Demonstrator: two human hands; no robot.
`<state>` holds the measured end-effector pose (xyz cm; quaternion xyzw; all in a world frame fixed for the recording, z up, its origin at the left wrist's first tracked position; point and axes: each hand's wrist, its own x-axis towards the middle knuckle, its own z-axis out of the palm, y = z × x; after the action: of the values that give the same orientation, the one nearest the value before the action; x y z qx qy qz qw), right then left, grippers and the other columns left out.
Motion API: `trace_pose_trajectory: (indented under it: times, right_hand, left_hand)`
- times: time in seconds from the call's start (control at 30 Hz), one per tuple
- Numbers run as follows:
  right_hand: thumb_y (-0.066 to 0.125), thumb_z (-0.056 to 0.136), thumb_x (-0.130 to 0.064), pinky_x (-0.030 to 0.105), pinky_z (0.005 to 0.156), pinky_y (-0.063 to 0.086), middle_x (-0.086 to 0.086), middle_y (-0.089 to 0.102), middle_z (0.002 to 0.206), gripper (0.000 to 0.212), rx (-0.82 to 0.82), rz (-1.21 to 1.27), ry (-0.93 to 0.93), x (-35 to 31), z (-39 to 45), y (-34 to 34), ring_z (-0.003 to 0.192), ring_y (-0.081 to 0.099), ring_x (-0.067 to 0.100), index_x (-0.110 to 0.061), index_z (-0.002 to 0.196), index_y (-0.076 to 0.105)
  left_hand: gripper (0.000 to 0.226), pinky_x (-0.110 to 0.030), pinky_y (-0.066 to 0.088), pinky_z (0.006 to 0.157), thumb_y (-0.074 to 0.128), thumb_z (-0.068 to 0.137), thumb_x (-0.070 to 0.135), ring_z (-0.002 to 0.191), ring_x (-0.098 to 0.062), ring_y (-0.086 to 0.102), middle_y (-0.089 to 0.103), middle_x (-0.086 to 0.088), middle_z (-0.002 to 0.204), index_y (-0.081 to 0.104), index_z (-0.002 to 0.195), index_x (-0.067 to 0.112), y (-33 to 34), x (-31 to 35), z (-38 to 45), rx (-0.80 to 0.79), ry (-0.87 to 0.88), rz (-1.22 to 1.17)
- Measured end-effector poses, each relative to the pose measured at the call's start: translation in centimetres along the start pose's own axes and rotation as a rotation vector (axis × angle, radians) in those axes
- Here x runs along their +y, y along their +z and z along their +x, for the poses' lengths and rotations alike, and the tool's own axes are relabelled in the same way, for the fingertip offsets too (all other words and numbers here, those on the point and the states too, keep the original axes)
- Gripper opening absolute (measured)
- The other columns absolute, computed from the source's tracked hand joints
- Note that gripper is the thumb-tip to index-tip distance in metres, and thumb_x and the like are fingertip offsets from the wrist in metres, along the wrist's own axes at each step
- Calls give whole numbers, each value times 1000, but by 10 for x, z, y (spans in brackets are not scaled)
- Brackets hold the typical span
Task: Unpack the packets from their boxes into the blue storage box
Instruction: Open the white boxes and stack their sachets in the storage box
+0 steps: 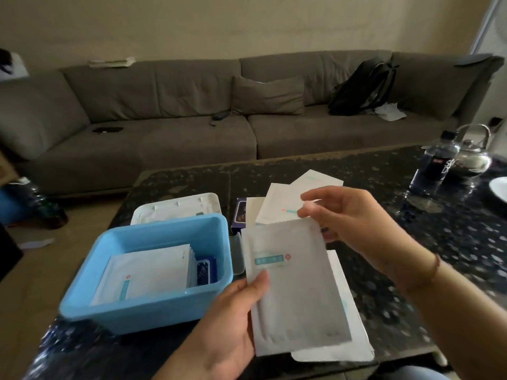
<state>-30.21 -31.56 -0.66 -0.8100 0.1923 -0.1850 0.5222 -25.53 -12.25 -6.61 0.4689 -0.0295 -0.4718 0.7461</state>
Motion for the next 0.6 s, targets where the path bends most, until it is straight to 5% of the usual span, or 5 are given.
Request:
trace_pose_trajectory:
  times: [0.07, 0.17, 0.27, 0.37, 0.6]
  right_hand:
    - [55, 85, -49, 41, 67, 63, -2, 75, 86, 41, 192, 119, 57, 7, -14, 14, 74, 73, 16, -18, 106, 70]
    - [46, 70, -64, 42, 57, 59, 2, 74, 78, 59, 177, 249, 218, 21, -51, 42, 67, 71, 23, -16, 92, 73]
    - [55, 70, -53, 41, 53, 49, 19, 70, 75, 56, 1, 438, 362, 30, -72, 63, 63, 66, 36, 0, 77, 71]
    - [65, 68, -42, 38, 54, 45, 29, 67, 73, 44, -121, 506, 401, 28, -78, 78, 59, 62, 37, 1, 63, 70]
    - [74, 65, -29, 36, 54, 46, 34, 65, 64, 32, -139, 440, 408, 19, -73, 97, 55, 57, 39, -3, 48, 66]
  left_hand:
    - [30, -54, 54, 83, 55, 89, 24, 97, -37, 72, 73, -20, 109, 67, 114, 13, -1, 11, -3, 37, -22, -161]
    - [36, -57, 59, 75, 55, 87, 25, 93, -39, 72, 73, -21, 109, 64, 119, 12, -4, 26, -7, 37, 6, -345]
    - [40, -57, 59, 69, 57, 82, 26, 93, -40, 72, 73, -21, 109, 64, 118, 11, -6, 31, -9, 53, 80, -414]
    - [48, -59, 56, 85, 58, 78, 31, 102, -41, 70, 72, -19, 114, 60, 124, 17, -12, 30, -11, 53, 97, -357]
    - [27, -54, 54, 87, 49, 97, 30, 90, -33, 74, 76, -16, 103, 66, 111, 15, -19, 29, -20, 159, 196, -284]
